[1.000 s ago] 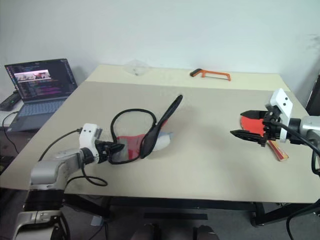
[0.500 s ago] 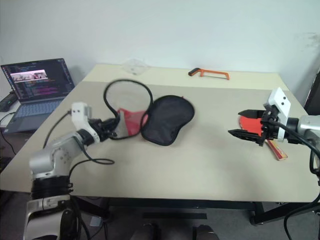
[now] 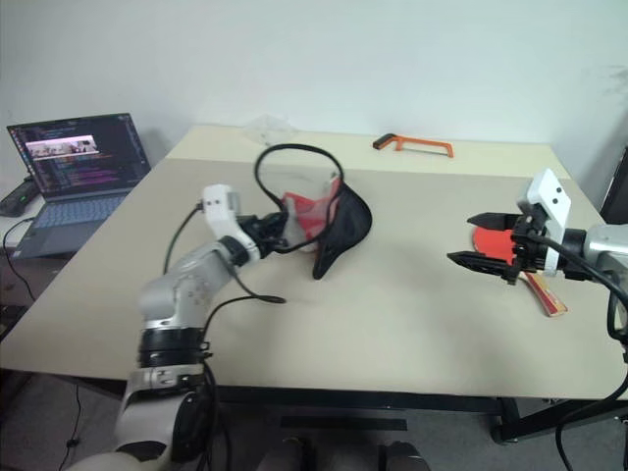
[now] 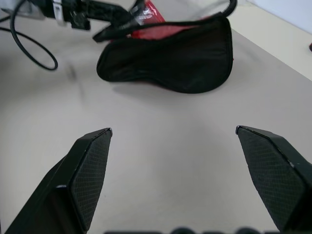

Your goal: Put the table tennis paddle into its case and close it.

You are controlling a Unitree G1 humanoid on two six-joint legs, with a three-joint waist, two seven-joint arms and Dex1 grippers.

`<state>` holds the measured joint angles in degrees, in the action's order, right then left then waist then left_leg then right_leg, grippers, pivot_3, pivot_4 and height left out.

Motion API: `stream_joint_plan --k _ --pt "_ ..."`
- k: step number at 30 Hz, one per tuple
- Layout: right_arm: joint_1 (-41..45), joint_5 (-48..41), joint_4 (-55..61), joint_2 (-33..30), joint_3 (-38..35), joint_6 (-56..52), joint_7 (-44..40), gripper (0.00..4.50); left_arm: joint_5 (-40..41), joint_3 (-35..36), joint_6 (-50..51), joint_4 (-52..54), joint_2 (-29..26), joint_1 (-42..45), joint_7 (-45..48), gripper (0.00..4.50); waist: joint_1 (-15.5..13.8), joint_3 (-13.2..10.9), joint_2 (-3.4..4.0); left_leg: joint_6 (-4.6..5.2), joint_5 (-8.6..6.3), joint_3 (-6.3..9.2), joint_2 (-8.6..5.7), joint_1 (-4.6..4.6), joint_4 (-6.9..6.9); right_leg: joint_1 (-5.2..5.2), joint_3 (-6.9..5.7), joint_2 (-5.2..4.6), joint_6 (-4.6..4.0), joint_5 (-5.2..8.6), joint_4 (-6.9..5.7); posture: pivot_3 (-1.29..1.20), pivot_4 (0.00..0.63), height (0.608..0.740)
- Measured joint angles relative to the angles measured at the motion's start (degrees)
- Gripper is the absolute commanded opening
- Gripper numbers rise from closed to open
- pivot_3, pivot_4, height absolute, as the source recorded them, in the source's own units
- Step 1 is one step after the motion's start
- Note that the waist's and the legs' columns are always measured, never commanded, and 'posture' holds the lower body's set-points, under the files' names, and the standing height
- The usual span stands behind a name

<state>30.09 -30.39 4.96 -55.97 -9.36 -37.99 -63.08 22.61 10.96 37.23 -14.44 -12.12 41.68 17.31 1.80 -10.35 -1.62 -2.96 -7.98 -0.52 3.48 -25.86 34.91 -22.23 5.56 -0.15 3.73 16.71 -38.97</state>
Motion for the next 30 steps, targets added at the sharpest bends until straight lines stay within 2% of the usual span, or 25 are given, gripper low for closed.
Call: stream_joint_plan --k 5,9,14,18,24,30 --pt "-1.0 0.0 0.6 -0.1 -0.5 -0.1 0.6 4.50 -2.8 -1.2 -2.4 -3.2 -0.3 0.2 -1.9 0.02 0.5 0.0 0.00 0.00 0.00 0.03 0.01 0.01 -0.03 -0.02 0.02 0.04 -0.01 0.00 -0.01 0.00 0.150 0.740" --pt "-1.8 -0.1 1.4 -0.1 -0.6 -0.5 0.8 4.50 -4.0 -0.2 -4.7 -5.8 -3.0 0.7 -2.3 0.02 0.5 0.0 0.00 0.00 0.00 0.02 0.01 0.01 -0.02 -0.02 0.02 0.03 0.01 0.01 -0.01 0.00 0.150 0.740" --pt "-2.0 -0.1 1.5 -0.1 -0.7 -0.6 0.9 4.50 -8.5 -1.1 -5.2 -9.3 -12.2 1.3 -0.5 0.02 0.8 0.0 0.00 0.00 0.00 0.02 0.01 0.01 -0.04 -0.04 0.01 0.03 0.02 0.02 -0.01 0.00 0.150 0.740" --pt "-1.9 -0.3 1.6 -0.1 -0.7 -0.6 1.0 4.50 -13.8 -6.1 -6.6 -10.2 -16.7 0.2 2.2 0.02 0.3 0.0 0.00 -0.01 -0.01 -0.01 0.00 -0.01 -0.04 -0.03 -0.01 -0.02 -0.01 0.00 0.02 0.00 0.150 0.740" --pt "-1.9 -0.5 1.6 -0.1 -0.7 -0.6 0.9 4.50 -17.8 -9.9 -7.3 -10.9 -18.0 -0.1 4.6 0.02 0.0 0.0 -0.01 -0.01 -0.01 -0.02 0.02 -0.02 -0.04 -0.04 -0.01 -0.02 -0.02 0.01 0.02 0.00 0.150 0.740" --pt "-1.6 -0.5 1.8 0.0 -0.7 -0.7 1.0 4.50 -17.9 -11.7 -6.1 -7.3 -12.3 -0.1 4.7 0.02 -0.1 0.0 -0.02 -0.01 0.00 -0.01 0.01 -0.05 -0.03 -0.03 -0.02 -0.03 -0.02 0.01 0.02 0.00 0.150 0.740"
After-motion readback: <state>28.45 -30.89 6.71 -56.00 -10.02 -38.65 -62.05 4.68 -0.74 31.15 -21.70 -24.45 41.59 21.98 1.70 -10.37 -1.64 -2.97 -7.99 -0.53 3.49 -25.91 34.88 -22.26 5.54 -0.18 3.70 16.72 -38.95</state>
